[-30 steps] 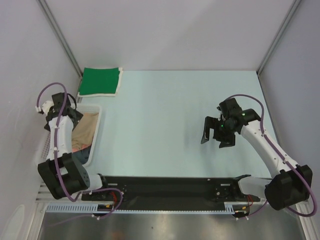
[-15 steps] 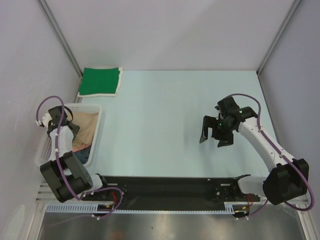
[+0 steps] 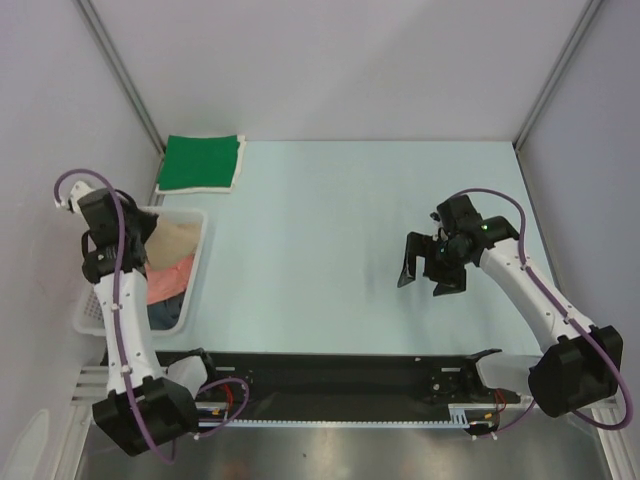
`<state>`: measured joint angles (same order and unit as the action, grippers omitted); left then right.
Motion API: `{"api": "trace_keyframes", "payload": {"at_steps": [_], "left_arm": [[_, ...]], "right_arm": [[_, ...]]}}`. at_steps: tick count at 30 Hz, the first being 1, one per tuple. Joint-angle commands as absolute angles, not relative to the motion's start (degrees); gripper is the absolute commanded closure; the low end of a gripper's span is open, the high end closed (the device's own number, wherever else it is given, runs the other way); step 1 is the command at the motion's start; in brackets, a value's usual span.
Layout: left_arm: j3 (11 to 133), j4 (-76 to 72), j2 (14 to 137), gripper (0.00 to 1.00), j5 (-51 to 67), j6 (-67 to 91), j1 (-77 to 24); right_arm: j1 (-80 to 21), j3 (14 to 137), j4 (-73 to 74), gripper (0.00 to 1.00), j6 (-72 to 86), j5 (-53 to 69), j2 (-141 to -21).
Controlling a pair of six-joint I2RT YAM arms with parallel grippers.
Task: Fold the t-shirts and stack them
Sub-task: Grab the tshirt from the pile, then move the tshirt to the center of the board
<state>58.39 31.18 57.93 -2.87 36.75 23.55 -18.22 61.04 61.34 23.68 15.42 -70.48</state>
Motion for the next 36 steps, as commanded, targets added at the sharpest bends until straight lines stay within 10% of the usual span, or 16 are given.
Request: {"api": "trace_keyframes", "payload": {"at_steps": [1, 7, 13, 14, 15, 16, 25, 32, 36], "left_arm": [[69.48, 27.77, 56.25, 1.00, 10.18, 35.68, 20.83], [78.65, 23.12, 51.60, 1.00, 15.12, 35.86, 8.38], [71.29, 24.96, 53.77, 0.99, 0.21, 34.81, -30.06], [69.97, 25.05, 54.57, 0.82, -1.74, 35.15, -33.02], [66.74, 25.05, 55.45, 0.19, -1.76, 35.59, -35.13], [65.14, 24.70, 56.76, 0.01, -0.97, 35.77, -37.85], [59.68, 30.85, 61.07, 0.02, 1.04, 30.41, -39.11], [58.71, 21.37, 74.77, 0.35, 15.90, 30.85, -39.02], [60.28, 16.36, 85.39, 0.00, 22.30, 30.94, -37.97]], "right_arm": [[-18.81, 62.57, 63.19, 0.00, 22.94, 17.05, -70.48], [-19.86, 64.95, 63.98, 0.00, 22.06, 14.95, -70.58], [-19.69, 66.09, 63.11, 0.00, 22.76, 14.24, -69.87], [-19.69, 66.01, 63.02, 0.00, 22.94, 14.15, -69.61], [-19.69, 66.01, 62.93, 0.00, 22.94, 13.72, -69.44], [-19.60, 65.92, 62.84, 0.00, 23.03, 13.36, -69.00], [-19.07, 60.74, 60.30, 0.00, 21.71, 12.82, -65.74], [-19.95, 59.76, 48.98, 0.12, 23.11, 19.85, -72.59], [-21.71, 63.19, 45.80, 0.13, 24.78, 18.73, -81.71]]}}
